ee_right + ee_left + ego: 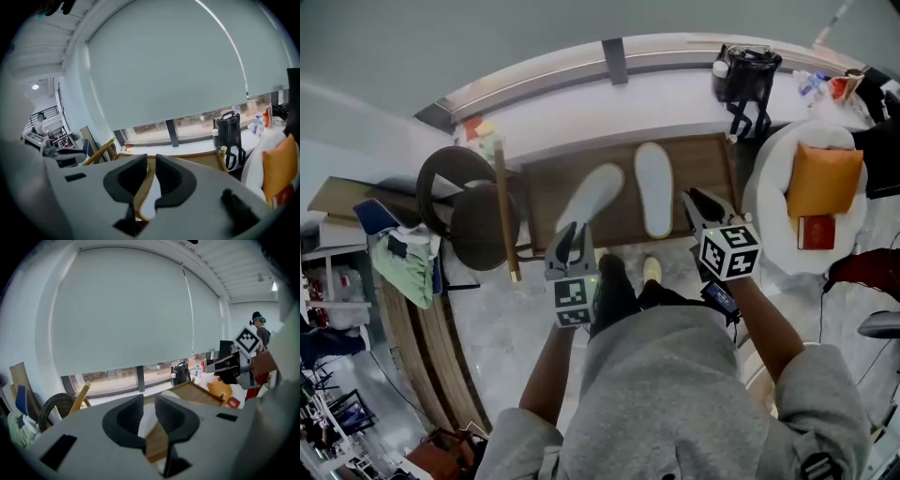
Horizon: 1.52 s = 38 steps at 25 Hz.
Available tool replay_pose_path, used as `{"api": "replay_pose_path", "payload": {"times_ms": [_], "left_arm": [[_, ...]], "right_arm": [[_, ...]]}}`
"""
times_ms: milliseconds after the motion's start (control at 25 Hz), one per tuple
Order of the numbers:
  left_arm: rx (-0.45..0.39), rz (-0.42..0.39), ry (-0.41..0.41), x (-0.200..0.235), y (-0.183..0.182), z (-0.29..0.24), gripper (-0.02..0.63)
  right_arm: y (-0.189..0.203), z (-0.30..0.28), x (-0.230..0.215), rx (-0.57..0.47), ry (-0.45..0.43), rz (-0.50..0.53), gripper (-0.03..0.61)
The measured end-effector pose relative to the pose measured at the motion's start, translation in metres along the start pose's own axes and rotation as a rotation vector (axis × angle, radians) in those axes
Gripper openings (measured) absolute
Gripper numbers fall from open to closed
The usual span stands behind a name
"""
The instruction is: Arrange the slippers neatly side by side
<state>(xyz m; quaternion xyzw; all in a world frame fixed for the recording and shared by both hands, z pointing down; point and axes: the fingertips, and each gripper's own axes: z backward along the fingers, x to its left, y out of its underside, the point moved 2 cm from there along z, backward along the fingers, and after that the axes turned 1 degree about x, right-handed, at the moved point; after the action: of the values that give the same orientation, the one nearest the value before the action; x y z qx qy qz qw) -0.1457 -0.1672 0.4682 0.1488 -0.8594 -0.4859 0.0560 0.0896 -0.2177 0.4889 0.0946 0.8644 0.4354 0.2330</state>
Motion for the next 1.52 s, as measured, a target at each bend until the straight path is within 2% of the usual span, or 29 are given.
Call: {"api": "replay_pose_path", "payload": {"times_ms": [80, 280, 600, 760, 1040, 1200, 1400, 1520], "left_arm": [[0.022, -0.027, 0.031, 0.001, 0.008, -0.012, 0.11], [0.096, -0.098, 0.067, 0.008, 0.038, -0.047, 0.16], [0.231, -0.27, 0.063, 0.018, 0.093, -0.107, 0.179], [0.27, -0.321, 0.054, 0.022, 0.109, -0.131, 0.179], [0.314, -0.367, 0.063, 0.017, 0.124, -0.155, 0.179], [0.342, -0.315, 0.051, 0.021, 0.128, -0.164, 0.175], [0.372, -0.31, 0.033, 0.023, 0.129, -0.164, 0.112], [0.397, -0.326, -0.018, 0.026, 0.132, -0.161, 0.066]], "right_arm": [[0.005, 0.006, 0.002, 0.001, 0.012, 0.014, 0.052], [0.019, 0.012, 0.011, 0.014, 0.017, 0.054, 0.037], [0.037, 0.027, 0.014, 0.046, 0.045, 0.039, 0.037], [0.049, 0.037, 0.007, 0.085, 0.078, 0.027, 0.037], [0.067, 0.04, -0.001, 0.141, 0.09, 0.018, 0.037], [0.068, 0.038, -0.001, 0.139, 0.079, 0.021, 0.037], [0.07, 0.042, -0.003, 0.14, 0.072, 0.019, 0.037], [0.071, 0.044, -0.005, 0.136, 0.074, 0.014, 0.037]]}}
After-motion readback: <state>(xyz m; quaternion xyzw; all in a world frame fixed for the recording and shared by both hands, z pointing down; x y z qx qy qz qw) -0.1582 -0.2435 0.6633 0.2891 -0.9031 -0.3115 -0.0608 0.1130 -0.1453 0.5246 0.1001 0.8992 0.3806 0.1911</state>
